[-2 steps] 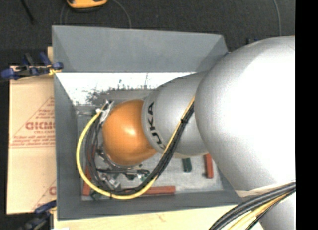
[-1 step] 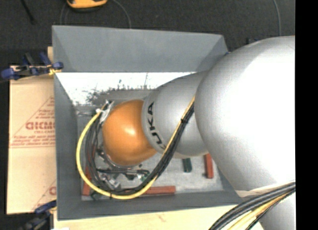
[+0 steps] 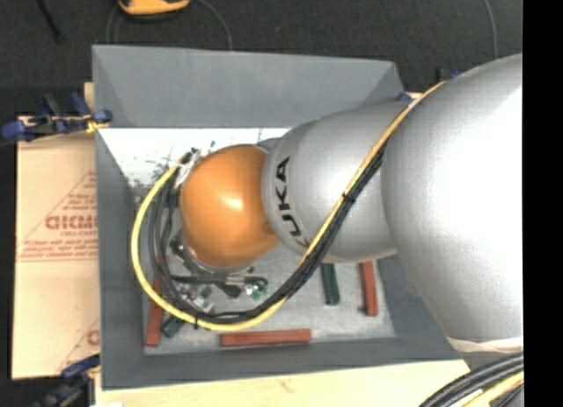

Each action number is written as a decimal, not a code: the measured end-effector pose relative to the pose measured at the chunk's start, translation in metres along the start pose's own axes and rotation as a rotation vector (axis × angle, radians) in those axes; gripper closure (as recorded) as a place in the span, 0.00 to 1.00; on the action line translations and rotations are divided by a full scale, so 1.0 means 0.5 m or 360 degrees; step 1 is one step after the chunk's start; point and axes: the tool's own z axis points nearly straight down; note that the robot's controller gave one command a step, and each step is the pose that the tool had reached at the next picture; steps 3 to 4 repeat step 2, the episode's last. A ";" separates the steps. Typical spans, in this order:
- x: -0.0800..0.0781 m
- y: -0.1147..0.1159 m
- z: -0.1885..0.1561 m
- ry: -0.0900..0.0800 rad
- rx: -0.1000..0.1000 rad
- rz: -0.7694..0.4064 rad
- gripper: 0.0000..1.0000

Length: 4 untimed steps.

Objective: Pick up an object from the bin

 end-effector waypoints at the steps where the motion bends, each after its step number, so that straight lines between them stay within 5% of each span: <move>1: 0.012 -0.028 -0.131 0.0000 0.0000 -0.0003 1.00; 2: 0.002 -0.030 -0.166 -0.0027 0.0012 -0.0012 1.00; 4: 0.002 -0.030 -0.166 -0.0027 0.0012 -0.0012 1.00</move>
Offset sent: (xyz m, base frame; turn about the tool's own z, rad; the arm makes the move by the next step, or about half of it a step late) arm 0.0065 -0.0039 0.0126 -0.0173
